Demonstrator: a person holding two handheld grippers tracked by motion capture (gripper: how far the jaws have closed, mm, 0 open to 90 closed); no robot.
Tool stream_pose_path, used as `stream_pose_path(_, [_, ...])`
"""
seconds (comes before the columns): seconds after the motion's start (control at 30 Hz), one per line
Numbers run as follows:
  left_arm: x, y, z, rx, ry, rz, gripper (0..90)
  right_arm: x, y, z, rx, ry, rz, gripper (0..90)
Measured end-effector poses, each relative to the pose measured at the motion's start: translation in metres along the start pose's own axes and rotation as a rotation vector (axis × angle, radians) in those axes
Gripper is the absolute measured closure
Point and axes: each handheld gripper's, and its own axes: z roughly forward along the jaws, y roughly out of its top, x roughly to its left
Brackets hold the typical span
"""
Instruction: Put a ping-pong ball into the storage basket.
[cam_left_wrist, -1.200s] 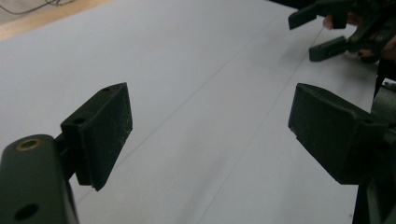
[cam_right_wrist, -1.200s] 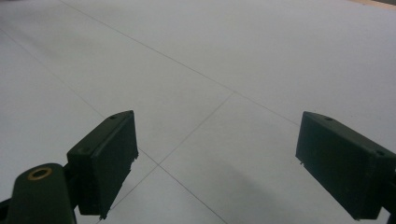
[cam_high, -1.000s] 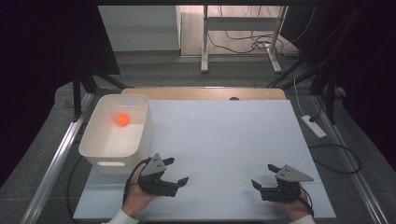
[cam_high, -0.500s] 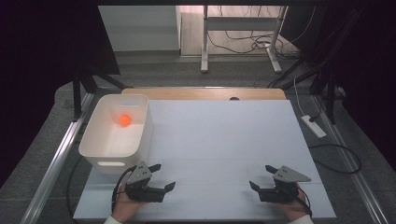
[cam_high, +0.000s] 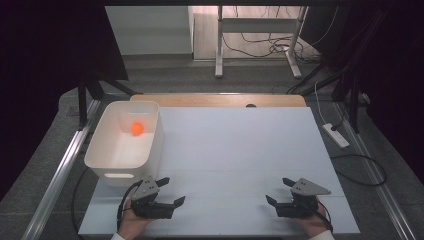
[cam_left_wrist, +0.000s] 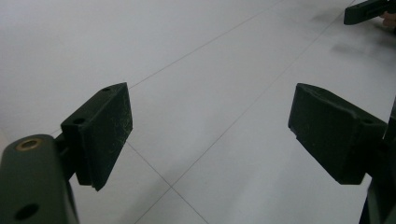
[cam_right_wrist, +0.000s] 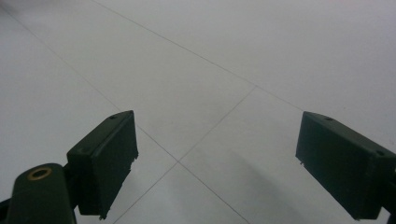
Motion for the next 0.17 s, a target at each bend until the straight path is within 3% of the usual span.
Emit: stream_pose_path(0.17, [0.0013, 0.0001, 0.0007, -0.003, 0.001, -0.006, 14.3, -0.0003, -0.0006, -0.0008, -0.002, -0.004, 0.004, 12.4])
